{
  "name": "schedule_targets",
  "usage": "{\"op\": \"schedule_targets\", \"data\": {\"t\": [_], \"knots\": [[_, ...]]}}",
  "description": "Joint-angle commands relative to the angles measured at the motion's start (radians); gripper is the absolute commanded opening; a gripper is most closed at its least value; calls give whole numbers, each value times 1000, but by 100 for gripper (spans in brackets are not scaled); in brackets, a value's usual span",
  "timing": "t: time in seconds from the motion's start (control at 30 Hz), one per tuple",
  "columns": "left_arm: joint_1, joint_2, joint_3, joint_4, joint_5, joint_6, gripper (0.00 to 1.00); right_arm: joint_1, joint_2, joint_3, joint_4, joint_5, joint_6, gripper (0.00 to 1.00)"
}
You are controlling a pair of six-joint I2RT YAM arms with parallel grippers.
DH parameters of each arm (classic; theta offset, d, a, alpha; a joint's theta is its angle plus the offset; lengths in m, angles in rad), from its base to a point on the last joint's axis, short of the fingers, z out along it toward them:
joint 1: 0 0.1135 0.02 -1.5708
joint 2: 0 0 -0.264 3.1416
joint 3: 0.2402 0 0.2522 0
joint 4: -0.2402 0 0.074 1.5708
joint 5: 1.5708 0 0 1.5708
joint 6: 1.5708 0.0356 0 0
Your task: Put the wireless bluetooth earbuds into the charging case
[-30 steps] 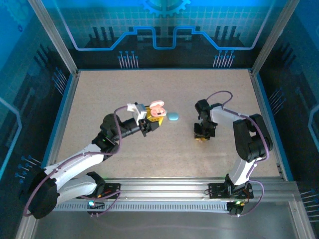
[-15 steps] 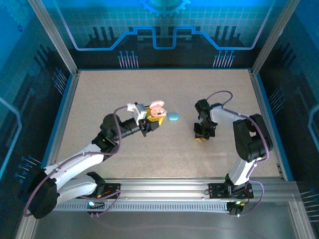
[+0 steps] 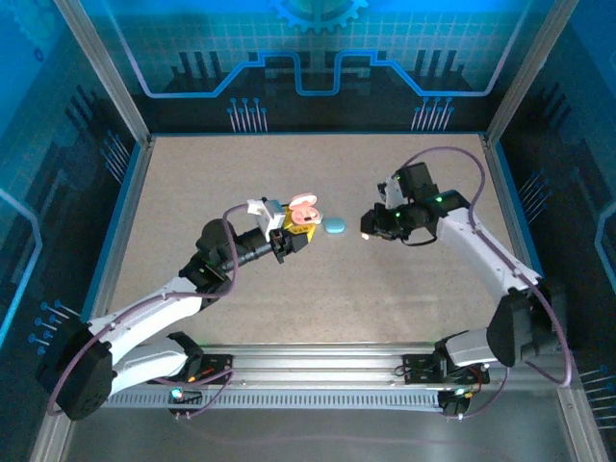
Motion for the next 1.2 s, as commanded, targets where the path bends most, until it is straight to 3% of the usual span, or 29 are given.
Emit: {"op": "schedule_targets", "data": {"t": [0.0,0.13,0.27,0.9,1.17], "knots": [[-5,10,6,5,-44,30,40,-8,-5,43,89,-346,49,20],[-6,19,6,13,-58,40,40,-7,-6,48,199,-523,120,20],[-5,33,4,23,-51,57,40,-5,-14,46,283,-593,189,20],[-62,116,-4,145,-140,164,40,85,-21,103,366,-555,288,22],[-74,133,-1,165,-136,158,40,151,-18,153,286,-419,212,21]]}}
